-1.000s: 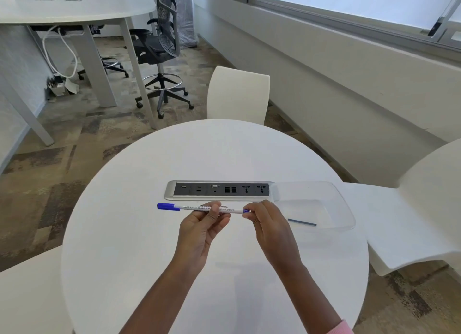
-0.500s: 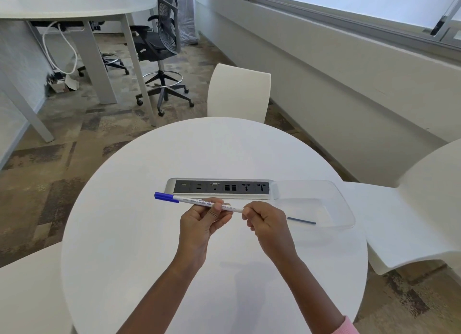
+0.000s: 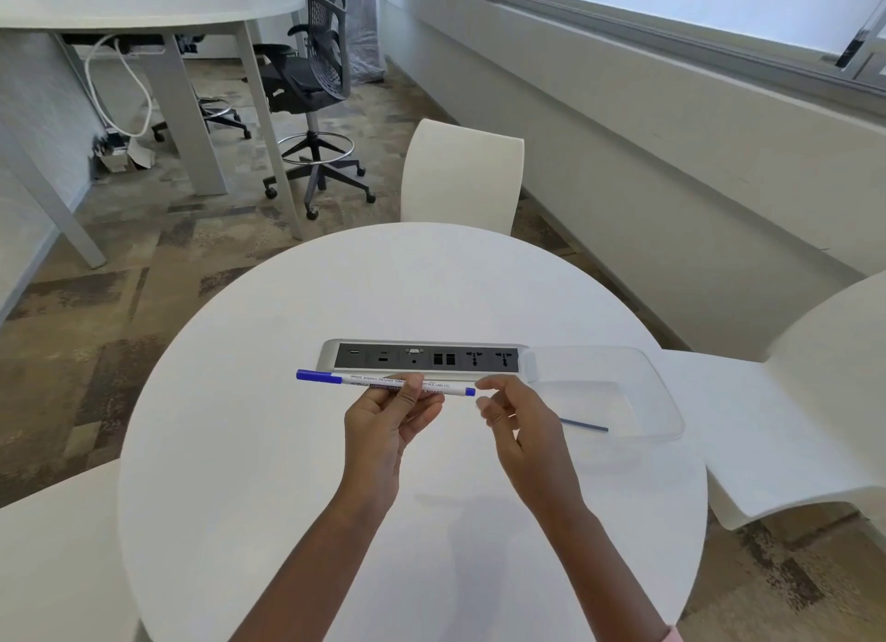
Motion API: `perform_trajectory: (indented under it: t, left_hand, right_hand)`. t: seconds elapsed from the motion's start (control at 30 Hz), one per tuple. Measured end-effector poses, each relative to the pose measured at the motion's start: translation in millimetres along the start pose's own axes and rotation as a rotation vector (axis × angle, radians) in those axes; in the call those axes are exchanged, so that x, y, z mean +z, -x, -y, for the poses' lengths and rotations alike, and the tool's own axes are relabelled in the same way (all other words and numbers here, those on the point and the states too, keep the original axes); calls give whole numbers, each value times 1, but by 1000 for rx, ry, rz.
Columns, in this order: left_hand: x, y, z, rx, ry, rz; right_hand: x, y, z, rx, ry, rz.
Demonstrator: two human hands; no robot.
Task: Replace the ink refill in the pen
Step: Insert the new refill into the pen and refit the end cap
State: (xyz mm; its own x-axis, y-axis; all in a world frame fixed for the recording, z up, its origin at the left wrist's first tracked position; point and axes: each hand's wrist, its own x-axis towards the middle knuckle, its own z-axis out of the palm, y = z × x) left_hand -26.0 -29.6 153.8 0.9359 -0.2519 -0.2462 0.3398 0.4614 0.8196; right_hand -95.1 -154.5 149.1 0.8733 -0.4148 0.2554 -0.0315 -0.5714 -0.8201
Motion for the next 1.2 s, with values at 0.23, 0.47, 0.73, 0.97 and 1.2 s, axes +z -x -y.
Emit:
perform_trajectory:
  t: [0.23,0.47,0.73,0.97,1.2]
  left_hand:
    - [3,0,1,-1,-22,-5]
    - [3,1,3,-19,-25,55]
    - [-2,3,9,39,-100,108]
    - [-3,-4,9,69,-250,167]
    - [-9,-12,24,-15,-423,84]
  right_hand:
    - [1,-4,3,-221,199,-49]
    - [-5,-7,1,-357,287,-78]
    - [-4,-5,-7,-93,46,105]
    - [-10,-10,-10,378,-447,356]
    - [-2,-12,-18,364,-242,104]
